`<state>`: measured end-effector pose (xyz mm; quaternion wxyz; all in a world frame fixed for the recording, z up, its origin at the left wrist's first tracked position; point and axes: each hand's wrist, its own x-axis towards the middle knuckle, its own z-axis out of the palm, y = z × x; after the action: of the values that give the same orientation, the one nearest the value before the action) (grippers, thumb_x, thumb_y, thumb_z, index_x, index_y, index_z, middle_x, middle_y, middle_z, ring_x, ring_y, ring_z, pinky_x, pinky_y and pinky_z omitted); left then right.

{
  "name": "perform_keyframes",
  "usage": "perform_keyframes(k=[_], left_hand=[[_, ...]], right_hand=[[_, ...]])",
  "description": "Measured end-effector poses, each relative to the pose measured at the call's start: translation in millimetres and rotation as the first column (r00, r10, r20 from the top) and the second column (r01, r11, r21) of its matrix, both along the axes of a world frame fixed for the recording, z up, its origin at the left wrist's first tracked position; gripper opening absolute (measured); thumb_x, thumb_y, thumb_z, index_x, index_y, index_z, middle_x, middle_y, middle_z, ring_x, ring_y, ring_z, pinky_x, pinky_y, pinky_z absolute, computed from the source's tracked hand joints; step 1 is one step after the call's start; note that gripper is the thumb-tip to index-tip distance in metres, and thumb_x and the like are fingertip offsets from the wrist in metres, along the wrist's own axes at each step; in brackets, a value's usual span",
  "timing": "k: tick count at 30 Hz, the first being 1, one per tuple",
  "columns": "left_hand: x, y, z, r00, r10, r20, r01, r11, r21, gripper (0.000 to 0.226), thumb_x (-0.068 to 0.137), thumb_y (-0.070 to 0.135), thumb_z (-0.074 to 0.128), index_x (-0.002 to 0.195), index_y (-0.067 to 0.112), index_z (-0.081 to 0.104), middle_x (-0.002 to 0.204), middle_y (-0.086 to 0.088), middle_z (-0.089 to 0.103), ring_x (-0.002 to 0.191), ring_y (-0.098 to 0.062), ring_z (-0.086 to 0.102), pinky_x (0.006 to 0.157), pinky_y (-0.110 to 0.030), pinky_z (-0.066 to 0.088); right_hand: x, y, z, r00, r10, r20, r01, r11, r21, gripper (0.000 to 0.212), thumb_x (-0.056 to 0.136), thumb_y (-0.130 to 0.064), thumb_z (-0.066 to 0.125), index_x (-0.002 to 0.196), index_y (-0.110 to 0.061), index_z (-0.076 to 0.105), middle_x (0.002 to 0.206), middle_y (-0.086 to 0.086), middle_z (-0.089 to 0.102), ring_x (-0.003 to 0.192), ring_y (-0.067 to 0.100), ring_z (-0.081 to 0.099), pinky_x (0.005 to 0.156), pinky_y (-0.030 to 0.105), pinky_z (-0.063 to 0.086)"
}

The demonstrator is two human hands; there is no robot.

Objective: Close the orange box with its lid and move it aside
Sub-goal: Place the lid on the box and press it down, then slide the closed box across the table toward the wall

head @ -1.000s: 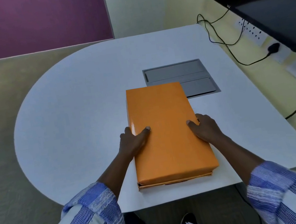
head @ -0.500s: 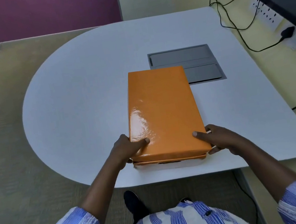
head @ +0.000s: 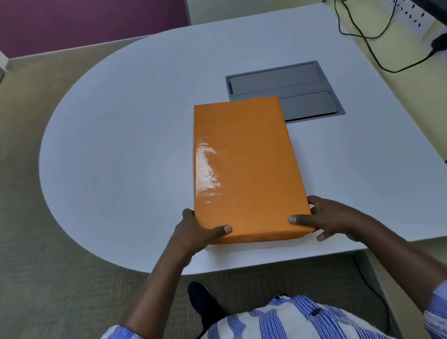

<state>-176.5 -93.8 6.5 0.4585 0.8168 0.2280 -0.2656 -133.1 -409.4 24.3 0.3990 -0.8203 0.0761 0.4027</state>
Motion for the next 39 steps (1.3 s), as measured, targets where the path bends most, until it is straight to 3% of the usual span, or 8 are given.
perform_keyframes(k=[7, 13, 18, 20, 24, 27, 34, 39], left_hand=[[-6, -3, -6, 0.995, -0.102, -0.002, 0.101, 0.986, -0.131, 0.121, 0.067, 0.056, 0.085, 0.151, 0.022, 0.004, 0.143, 0.002, 0.035, 0.135, -0.028, 0.044, 0.102, -0.043, 0.05], [0, -2, -10, 0.981, -0.155, -0.116, 0.146, 0.986, -0.084, 0.142, 0.063, 0.066, 0.082, 0.153, 0.021, -0.018, 0.154, -0.006, 0.032, 0.14, -0.034, 0.041, 0.113, -0.052, 0.042], [6, 4, -15, 0.964, -0.198, -0.179, 0.195, 0.98, -0.033, 0.17, 0.032, 0.089, 0.076, 0.153, 0.023, -0.023, 0.158, -0.009, 0.029, 0.142, -0.036, 0.039, 0.114, -0.055, 0.04], [12, 6, -17, 0.965, -0.188, -0.181, 0.195, 0.981, 0.02, 0.173, 0.026, 0.093, 0.072, 0.154, 0.025, -0.022, 0.159, -0.012, 0.028, 0.141, -0.038, 0.04, 0.112, -0.056, 0.042], [48, 1, -13, 0.991, -0.122, -0.053, 0.128, 0.982, 0.139, 0.166, 0.028, 0.1, 0.063, 0.156, 0.026, -0.014, 0.159, -0.015, 0.031, 0.138, -0.041, 0.045, 0.106, -0.058, 0.047], [94, -11, -4, 0.969, -0.228, 0.096, 0.185, 0.924, 0.334, 0.137, 0.064, 0.085, 0.065, 0.158, 0.021, -0.011, 0.164, -0.019, 0.02, 0.145, -0.044, 0.035, 0.111, -0.06, 0.041], [217, -11, -3, 0.847, -0.51, 0.149, 0.318, 0.711, 0.627, 0.104, 0.091, 0.074, 0.038, 0.16, 0.009, -0.005, 0.169, -0.018, -0.011, 0.155, -0.039, -0.007, 0.124, -0.055, 0.013], [258, -10, -20, 0.839, -0.509, 0.194, 0.296, 0.726, 0.621, 0.104, 0.091, 0.078, 0.027, 0.16, 0.01, -0.012, 0.167, -0.016, -0.022, 0.154, -0.034, -0.017, 0.124, -0.051, 0.0]], right_hand=[[-5, 5, -8, 0.999, 0.041, -0.016, -0.04, 0.998, 0.046, 0.101, 0.077, -0.051, 0.078, 0.154, -0.029, 0.016, 0.133, -0.002, 0.044, 0.119, 0.026, 0.051, 0.086, 0.041, 0.054], [0, 2, -19, 0.995, 0.091, 0.048, -0.095, 0.992, 0.084, 0.101, 0.075, -0.054, 0.08, 0.152, -0.03, 0.018, 0.14, -0.003, 0.047, 0.108, 0.012, 0.053, 0.069, 0.029, 0.051], [10, -1, -27, 0.985, 0.167, 0.048, -0.168, 0.985, 0.029, 0.124, 0.059, -0.067, 0.083, 0.154, -0.026, 0.015, 0.148, -0.001, 0.044, 0.126, 0.023, 0.05, 0.101, 0.04, 0.048], [18, 1, -24, 0.982, 0.161, 0.093, -0.161, 0.987, -0.009, 0.119, 0.062, -0.067, 0.082, 0.153, -0.025, 0.017, 0.145, -0.003, 0.045, 0.126, 0.024, 0.052, 0.1, 0.039, 0.048], [52, 16, -15, 0.943, 0.102, 0.317, -0.085, 0.994, -0.069, 0.113, 0.06, -0.076, 0.076, 0.148, -0.029, 0.022, 0.14, -0.005, 0.049, 0.123, 0.024, 0.056, 0.093, 0.042, 0.052], [96, 36, -16, 0.855, 0.2, 0.478, -0.069, 0.958, -0.277, 0.125, 0.058, -0.087, 0.065, 0.153, -0.025, 0.013, 0.156, 0.007, 0.032, 0.138, 0.032, 0.042, 0.103, 0.056, 0.046], [196, 83, -12, 0.748, 0.4, 0.53, -0.082, 0.848, -0.524, 0.108, 0.082, -0.076, 0.049, 0.157, -0.011, 0.007, 0.167, 0.014, 0.001, 0.152, 0.036, 0.007, 0.119, 0.058, 0.018], [226, 103, -24, 0.738, 0.42, 0.528, -0.063, 0.822, -0.566, 0.105, 0.085, -0.08, 0.036, 0.158, -0.013, 0.001, 0.167, 0.014, -0.006, 0.153, 0.037, -0.004, 0.121, 0.058, 0.009]])
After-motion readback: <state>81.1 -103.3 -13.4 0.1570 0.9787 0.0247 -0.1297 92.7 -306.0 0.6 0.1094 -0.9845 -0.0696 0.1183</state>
